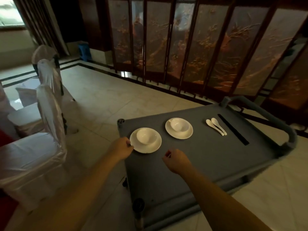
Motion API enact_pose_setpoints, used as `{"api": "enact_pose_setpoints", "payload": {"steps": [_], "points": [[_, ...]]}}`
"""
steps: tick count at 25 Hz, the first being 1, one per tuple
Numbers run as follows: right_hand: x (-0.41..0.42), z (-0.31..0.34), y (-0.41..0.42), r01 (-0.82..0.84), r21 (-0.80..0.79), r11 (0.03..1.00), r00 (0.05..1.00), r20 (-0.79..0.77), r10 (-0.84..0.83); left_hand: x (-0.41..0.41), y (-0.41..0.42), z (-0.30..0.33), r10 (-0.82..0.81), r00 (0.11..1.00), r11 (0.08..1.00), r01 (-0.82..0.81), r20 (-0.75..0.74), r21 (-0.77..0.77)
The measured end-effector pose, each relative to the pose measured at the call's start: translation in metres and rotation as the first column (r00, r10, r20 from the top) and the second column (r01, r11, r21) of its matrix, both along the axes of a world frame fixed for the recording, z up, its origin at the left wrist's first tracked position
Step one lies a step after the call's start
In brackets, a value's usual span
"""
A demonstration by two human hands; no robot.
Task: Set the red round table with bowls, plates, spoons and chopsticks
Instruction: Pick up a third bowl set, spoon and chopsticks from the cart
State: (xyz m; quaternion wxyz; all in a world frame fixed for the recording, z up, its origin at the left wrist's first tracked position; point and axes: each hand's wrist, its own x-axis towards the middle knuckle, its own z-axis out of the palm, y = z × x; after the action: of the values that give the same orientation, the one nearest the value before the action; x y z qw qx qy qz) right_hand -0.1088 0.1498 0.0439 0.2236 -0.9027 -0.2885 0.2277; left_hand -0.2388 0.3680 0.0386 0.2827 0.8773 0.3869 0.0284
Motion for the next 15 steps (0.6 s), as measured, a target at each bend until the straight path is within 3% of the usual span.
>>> {"api": "enact_pose_setpoints", "payload": {"steps": [5,9,15], "points": [[0.046,-0.033,0.041,0.086,-0.036,0.996,0.992,-0.092,-0.089,0.042,0.043,-0.033,0.068,0.997,0.996,-0.070,-0.030,-0.060],[0.069,-0.057,0.075,0.277,-0.038,0.960,0.937,-0.209,-0.279,0.071,0.074,-0.056,0.032,0.997,0.994,-0.039,-0.066,-0.105],[0.069,-0.075,0.106,0.402,-0.075,0.913,0.820,-0.413,-0.395,0.102,0.101,-0.075,-0.094,0.991,0.987,0.080,-0.099,-0.138]]}}
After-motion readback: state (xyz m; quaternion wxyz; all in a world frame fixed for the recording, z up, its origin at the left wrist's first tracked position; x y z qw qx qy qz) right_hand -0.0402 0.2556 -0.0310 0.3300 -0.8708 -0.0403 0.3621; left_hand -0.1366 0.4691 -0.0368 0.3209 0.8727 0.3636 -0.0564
